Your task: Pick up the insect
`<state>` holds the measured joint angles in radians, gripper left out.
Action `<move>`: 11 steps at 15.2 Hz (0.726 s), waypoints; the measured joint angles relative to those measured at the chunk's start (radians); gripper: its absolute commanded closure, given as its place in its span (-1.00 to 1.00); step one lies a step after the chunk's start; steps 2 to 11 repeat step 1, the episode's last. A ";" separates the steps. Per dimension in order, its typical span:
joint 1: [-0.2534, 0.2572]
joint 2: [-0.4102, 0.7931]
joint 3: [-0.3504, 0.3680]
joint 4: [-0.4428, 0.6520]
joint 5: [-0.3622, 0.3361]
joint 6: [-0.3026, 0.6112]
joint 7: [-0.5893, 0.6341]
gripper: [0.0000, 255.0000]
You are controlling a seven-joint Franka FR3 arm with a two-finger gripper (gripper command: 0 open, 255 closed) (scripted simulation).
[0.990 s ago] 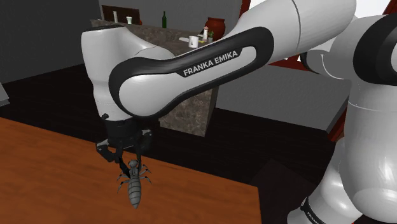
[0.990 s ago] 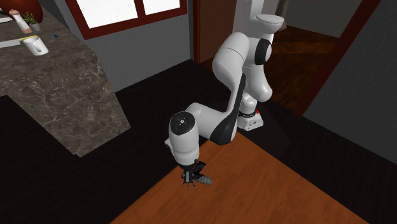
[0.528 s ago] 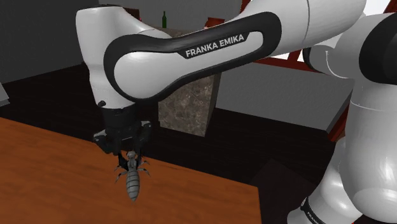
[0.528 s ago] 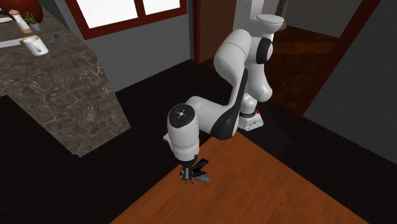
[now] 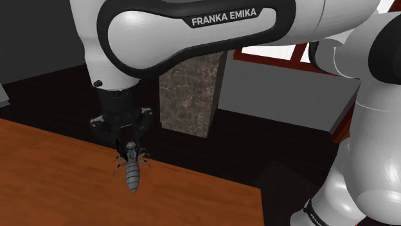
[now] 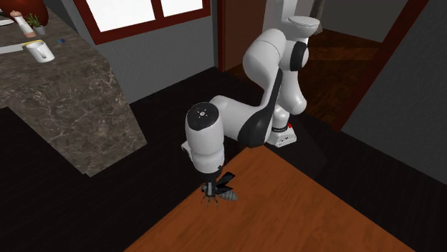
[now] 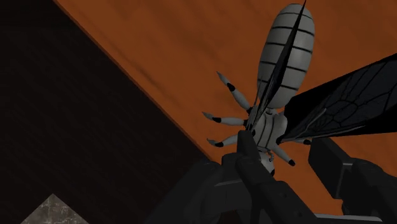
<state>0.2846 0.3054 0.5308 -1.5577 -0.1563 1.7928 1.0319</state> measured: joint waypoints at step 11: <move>0.000 -0.002 0.000 0.004 0.001 -0.006 -0.001 1.00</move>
